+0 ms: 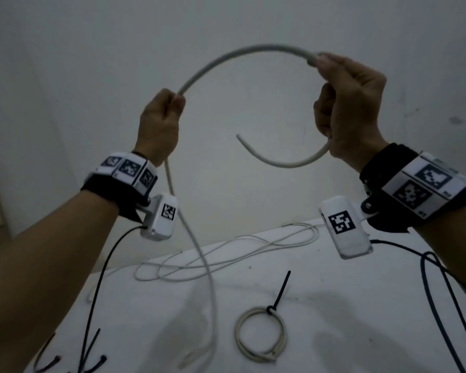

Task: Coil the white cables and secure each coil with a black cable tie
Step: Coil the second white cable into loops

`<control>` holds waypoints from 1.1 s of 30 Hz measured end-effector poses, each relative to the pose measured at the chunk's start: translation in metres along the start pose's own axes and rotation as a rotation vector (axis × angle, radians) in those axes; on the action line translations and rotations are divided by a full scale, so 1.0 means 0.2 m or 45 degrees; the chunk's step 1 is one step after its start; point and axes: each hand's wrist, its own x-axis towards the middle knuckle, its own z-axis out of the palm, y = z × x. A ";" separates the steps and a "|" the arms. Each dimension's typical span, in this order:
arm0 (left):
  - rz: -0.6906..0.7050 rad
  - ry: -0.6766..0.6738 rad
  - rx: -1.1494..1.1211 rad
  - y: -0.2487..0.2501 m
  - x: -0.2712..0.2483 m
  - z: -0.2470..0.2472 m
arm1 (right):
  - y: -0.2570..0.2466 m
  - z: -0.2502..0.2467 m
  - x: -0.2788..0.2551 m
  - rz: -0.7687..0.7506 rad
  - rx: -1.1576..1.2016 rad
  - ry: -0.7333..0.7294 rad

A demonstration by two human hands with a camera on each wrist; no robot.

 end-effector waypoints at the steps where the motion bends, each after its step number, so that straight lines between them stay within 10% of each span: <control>1: 0.020 0.014 -0.062 0.04 0.03 0.00 | -0.02 0.00 0.00 -0.034 0.016 -0.019; 14: -0.464 -0.318 -0.721 0.34 -0.21 0.21 | 0.03 -0.11 -0.07 0.521 0.301 0.531; 25: -0.787 -0.148 -0.861 0.23 -0.56 0.19 | 0.28 0.17 -0.34 0.909 0.493 0.783; 33: -0.958 0.091 -0.953 0.05 -0.73 0.08 | 0.47 0.22 -0.70 1.359 -0.304 0.086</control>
